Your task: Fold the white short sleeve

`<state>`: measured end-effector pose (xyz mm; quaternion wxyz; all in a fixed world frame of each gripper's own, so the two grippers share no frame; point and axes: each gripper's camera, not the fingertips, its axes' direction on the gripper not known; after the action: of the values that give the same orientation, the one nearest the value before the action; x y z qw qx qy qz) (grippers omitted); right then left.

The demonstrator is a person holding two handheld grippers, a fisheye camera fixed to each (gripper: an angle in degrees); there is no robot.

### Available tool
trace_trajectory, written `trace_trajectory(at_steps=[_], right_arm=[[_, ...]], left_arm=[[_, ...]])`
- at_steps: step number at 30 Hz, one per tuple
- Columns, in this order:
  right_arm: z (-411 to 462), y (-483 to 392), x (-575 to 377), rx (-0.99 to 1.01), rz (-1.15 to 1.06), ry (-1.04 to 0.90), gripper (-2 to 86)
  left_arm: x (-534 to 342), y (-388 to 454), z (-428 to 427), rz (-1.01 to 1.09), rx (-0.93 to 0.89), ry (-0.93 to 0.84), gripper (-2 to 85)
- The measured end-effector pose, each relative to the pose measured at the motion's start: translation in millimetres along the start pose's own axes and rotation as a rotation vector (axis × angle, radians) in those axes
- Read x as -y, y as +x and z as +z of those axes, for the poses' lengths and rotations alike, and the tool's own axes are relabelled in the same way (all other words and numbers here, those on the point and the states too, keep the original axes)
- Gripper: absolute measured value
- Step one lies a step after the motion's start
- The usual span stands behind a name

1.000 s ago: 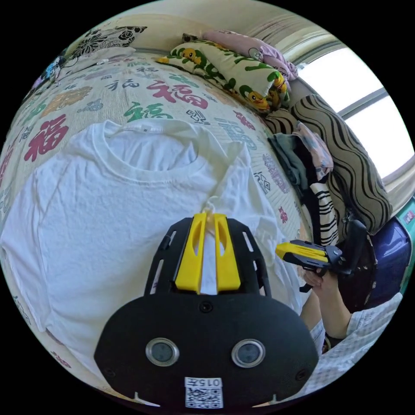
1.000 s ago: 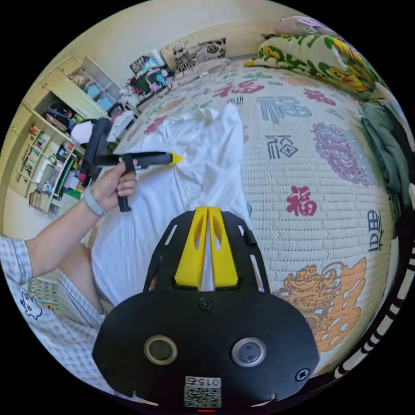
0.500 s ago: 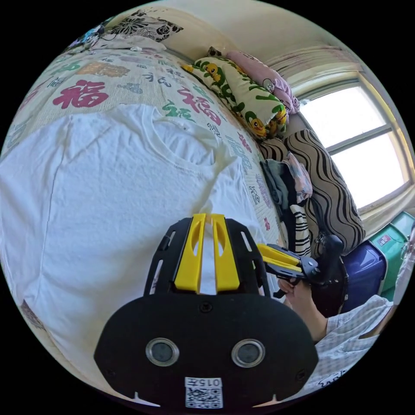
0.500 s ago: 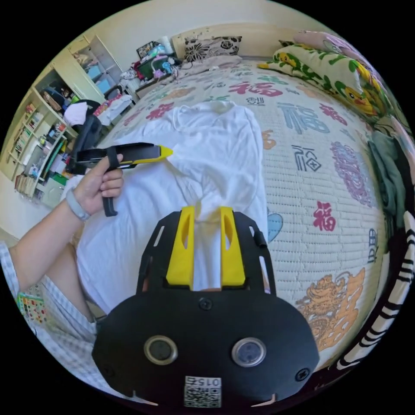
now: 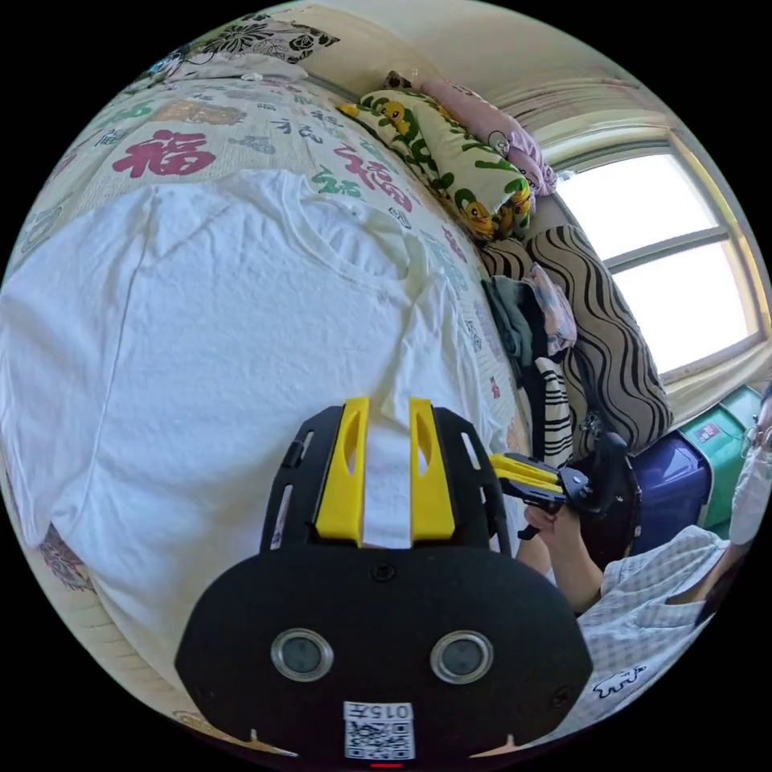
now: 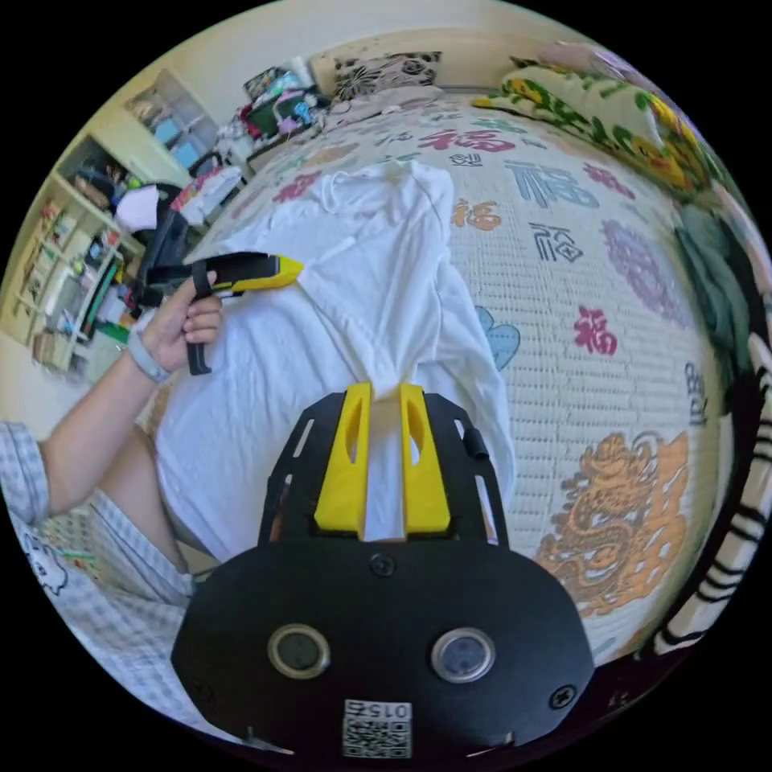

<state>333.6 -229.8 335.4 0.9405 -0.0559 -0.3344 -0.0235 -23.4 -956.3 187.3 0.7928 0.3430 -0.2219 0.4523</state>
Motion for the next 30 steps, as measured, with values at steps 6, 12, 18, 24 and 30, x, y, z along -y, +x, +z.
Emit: trace_trajectory(at_steps=[6, 12, 18, 24, 30], right_arm=[[-20, 86, -30, 0.295, 0.343, 0.196, 8.1], [5, 132, -17, 0.408, 0.528, 0.223, 5.0], [4, 164, -33, 0.360, 0.670, 0.334, -0.8], [16, 165, -32, 0.347, 0.644, 0.339, -0.9], [-7, 143, -35, 0.283, 0.509, 0.380, -0.5]], left_arm=[[30, 46, -31, 0.114, 0.074, 0.114, 9.4], [105, 80, 36, 0.154, 0.069, -0.041, 7.9], [125, 90, 47, 0.099, 0.077, 0.019, 2.0], [116, 98, 50, 0.125, 0.144, -0.038, 6.2], [49, 112, -22, 0.194, 0.135, 0.039, 7.7]])
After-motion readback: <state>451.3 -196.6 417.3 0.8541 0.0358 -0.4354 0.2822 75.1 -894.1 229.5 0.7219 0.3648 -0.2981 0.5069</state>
